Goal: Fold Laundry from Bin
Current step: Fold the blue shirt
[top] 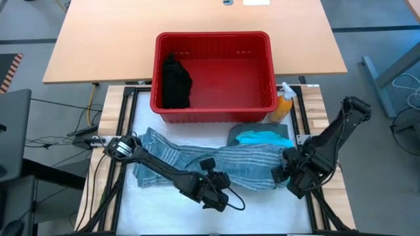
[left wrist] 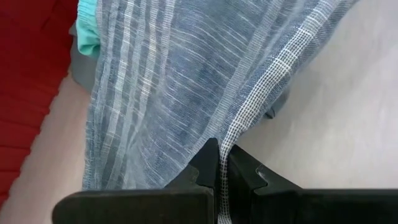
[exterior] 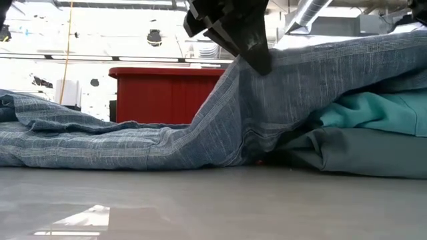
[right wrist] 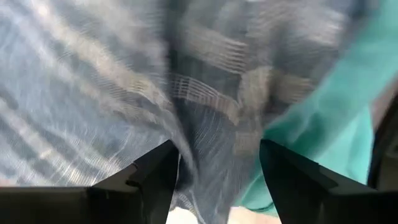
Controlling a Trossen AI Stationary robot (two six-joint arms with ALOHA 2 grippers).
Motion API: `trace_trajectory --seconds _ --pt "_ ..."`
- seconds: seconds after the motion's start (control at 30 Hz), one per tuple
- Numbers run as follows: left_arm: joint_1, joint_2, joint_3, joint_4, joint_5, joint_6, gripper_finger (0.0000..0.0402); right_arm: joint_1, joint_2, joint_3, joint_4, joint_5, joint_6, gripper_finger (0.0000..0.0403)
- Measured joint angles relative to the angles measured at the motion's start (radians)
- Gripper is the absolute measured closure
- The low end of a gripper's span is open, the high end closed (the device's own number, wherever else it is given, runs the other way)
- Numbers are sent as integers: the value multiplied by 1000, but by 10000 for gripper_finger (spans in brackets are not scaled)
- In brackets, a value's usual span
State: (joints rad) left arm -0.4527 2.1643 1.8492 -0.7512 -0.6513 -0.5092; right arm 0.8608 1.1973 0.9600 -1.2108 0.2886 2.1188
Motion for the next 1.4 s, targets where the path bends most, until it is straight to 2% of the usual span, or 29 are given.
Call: trace_trajectory --seconds 0.2,0.37,0.53,0.7,0.9,1.17,1.4 --pt "6 0 0 1 25 0 401 -16 1 0 -55 93 77 149" --pt "8 0 0 2 70 8 401 -62 -5 0 -162 100 78 149" --pt "11 0 0 1 104 0 401 -88 -7 0 -152 100 73 149" --pt "12 0 0 1 127 -9 401 -91 -7 2 -13 114 20 149" --pt "18 0 0 1 135 -8 401 -140 -8 2 116 195 -94 149" --pt "30 0 0 1 151 5 401 -249 -16 61 38 209 -240 149" --pt "30 0 0 0 170 7 401 -233 -16 102 -59 161 -228 149"
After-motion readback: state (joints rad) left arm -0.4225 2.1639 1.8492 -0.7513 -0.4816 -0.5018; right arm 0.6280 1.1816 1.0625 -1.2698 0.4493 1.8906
